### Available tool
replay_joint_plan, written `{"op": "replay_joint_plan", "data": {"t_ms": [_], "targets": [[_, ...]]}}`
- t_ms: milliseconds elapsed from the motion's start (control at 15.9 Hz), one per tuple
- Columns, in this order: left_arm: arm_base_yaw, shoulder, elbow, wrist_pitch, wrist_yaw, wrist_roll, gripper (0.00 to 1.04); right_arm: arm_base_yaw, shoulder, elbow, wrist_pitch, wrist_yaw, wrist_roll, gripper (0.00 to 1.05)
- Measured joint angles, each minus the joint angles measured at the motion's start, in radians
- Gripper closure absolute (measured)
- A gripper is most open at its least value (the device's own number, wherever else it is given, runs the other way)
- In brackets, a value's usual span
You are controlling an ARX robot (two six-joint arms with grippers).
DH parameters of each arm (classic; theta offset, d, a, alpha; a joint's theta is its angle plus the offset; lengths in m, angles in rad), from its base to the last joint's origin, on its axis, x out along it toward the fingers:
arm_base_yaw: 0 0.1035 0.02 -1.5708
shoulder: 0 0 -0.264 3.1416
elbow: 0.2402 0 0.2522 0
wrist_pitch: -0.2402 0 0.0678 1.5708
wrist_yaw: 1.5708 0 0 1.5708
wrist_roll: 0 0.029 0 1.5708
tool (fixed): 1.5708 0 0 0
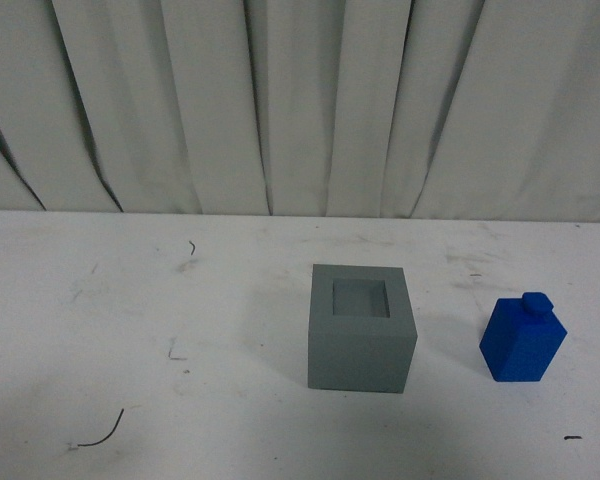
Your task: Insert blue part into gray base
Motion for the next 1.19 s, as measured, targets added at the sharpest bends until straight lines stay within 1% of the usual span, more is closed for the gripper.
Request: {"op": "replay_joint_plan", "data": {"t_ms": [1005, 1068, 1130, 1193], "targets": [[0.0, 0.0, 0.0, 0.0, 0.0, 0.0, 0.07, -0.002, 0.003, 0.0, 0.008, -0.002, 0.0, 0.06], [0.0, 0.0, 0.0, 0.0, 0.0, 0.0, 0.07, -0.044, 0.08, 0.002, 0.126, -0.048, 0.0, 0.06], [0.0, 0.0, 0.0, 0.0, 0.0, 0.0, 0.07, -0.108, 0.214, 0.008, 0.246, -0.098, 0.005, 0.06], [0.0, 0.0, 0.0, 0.0, 0.0, 0.0, 0.07, -0.168, 0.382, 0.026, 0.404, -0.148, 0.005, 0.06]]}}
